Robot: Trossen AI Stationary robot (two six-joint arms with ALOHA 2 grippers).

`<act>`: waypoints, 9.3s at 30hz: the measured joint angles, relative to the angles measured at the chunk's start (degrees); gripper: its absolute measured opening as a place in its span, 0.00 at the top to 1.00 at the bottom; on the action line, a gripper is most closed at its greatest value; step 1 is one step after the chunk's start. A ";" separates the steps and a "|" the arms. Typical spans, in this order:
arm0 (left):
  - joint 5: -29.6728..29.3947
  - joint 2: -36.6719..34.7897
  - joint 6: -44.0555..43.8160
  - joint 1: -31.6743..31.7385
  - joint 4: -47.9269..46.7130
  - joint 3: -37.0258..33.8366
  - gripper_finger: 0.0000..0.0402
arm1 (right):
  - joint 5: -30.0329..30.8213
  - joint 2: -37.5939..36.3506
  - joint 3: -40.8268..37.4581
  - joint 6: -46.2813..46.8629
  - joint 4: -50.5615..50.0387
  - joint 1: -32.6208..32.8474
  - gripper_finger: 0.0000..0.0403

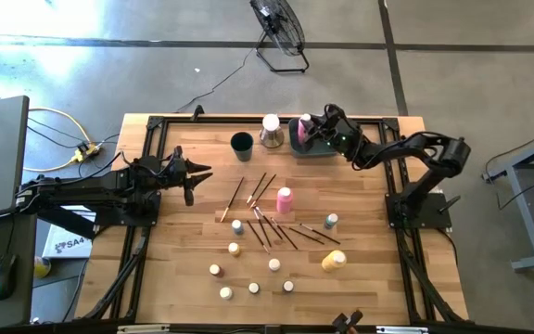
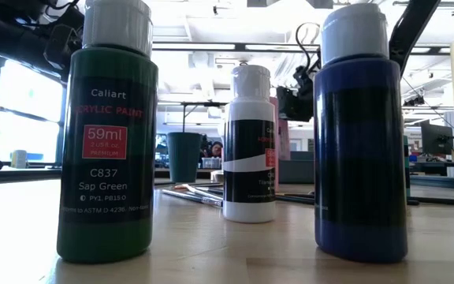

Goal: Pick & Place Paint Supplies
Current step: Put the large pink paint bottle into the blue bin

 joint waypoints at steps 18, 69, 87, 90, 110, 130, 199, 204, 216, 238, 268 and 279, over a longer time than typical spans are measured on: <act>0.00 0.01 0.01 0.00 0.02 0.00 0.79 | -0.08 2.23 0.02 -0.84 2.78 -0.39 0.63; 0.83 0.01 -0.62 0.00 -1.75 0.00 0.79 | -2.05 -30.97 -0.04 -9.53 -38.88 9.14 0.30; 0.85 -0.01 -1.50 0.00 -1.73 0.00 0.79 | -35.87 -37.77 -0.04 -3.31 -48.33 17.16 0.31; 0.85 0.00 -1.50 0.00 -1.73 0.00 0.79 | -34.09 -37.77 -0.05 -3.33 -50.35 18.22 0.31; 0.72 0.01 -1.50 0.00 -1.70 0.00 0.79 | -25.62 -25.62 -0.90 -3.25 -39.56 24.06 0.31; 0.59 -0.01 -1.49 0.00 -1.69 0.00 0.79 | -25.85 -15.23 -0.87 0.23 -26.76 24.26 0.31; 0.20 0.01 -1.04 0.00 -1.70 0.00 0.79 | -22.46 -7.96 -0.83 1.55 -16.36 26.89 0.31; 0.24 0.01 -1.04 0.00 -1.70 0.00 0.79 | -22.47 -7.96 -0.83 1.57 -16.38 26.89 0.31; 0.37 0.00 -1.04 0.00 -1.70 0.00 0.79 | -22.46 -7.96 -0.83 1.57 -16.39 26.89 0.31; 0.11 0.01 -1.04 0.00 -1.70 0.00 0.79 | -22.44 -7.96 -0.83 1.57 -16.38 26.89 0.31; 0.17 -0.01 -1.04 0.00 -1.70 0.00 0.79 | -22.44 -7.94 -0.83 1.73 -16.36 26.89 0.43; 0.20 0.01 -1.04 0.00 -1.70 0.00 0.79 | -22.44 -7.94 -0.83 1.70 -16.36 26.89 0.43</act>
